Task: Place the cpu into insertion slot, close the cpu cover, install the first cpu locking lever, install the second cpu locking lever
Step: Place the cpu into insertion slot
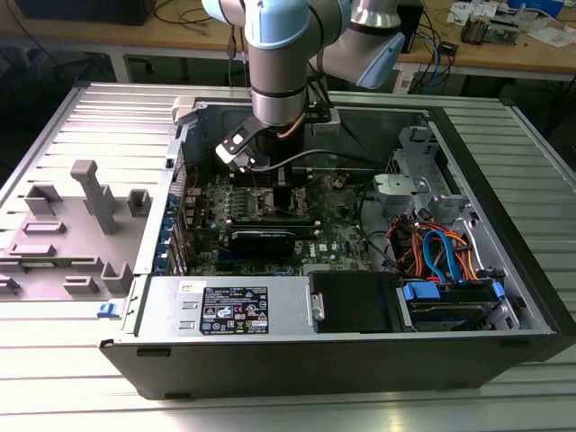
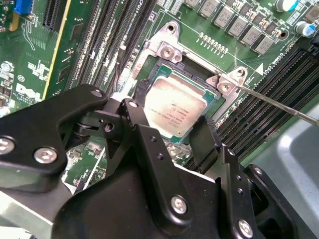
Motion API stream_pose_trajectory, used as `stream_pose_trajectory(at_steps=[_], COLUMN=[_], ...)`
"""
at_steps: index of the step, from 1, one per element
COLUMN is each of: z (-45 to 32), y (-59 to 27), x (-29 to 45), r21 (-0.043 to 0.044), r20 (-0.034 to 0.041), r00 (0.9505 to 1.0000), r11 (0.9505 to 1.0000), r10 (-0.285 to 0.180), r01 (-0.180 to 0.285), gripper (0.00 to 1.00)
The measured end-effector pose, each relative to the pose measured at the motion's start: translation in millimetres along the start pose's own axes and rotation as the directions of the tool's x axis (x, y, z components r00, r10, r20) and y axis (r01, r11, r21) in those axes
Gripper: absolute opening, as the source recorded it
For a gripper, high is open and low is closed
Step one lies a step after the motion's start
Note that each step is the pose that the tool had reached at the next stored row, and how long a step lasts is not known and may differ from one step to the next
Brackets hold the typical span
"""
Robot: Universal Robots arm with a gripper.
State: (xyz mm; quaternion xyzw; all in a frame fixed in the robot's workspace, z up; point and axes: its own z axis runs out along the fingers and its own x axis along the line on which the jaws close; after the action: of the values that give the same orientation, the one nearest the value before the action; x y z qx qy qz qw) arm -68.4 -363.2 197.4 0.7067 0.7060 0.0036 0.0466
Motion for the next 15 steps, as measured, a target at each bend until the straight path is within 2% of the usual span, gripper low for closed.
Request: stream_pose_trajectory(at_steps=[4, 11, 12, 15], z=[-0.3, -11.3, -12.5, -15.8], y=[0.0, 0.8, 0.9, 1.3], x=[-0.1, -0.7, -0.8, -1.0], r21=[0.0002, 0.0002, 0.0004, 0.0014], r20=[0.0005, 0.0003, 0.0003, 0.0002], r00=[1.0000, 1.0000, 1.0000, 1.0000], r11=[1.0000, 1.0000, 1.0000, 1.0000], r10=[0.000, 0.000, 0.000, 0.000], r01=[0.000, 0.000, 0.000, 0.000], gripper=[0.62, 0.62, 0.60, 0.41])
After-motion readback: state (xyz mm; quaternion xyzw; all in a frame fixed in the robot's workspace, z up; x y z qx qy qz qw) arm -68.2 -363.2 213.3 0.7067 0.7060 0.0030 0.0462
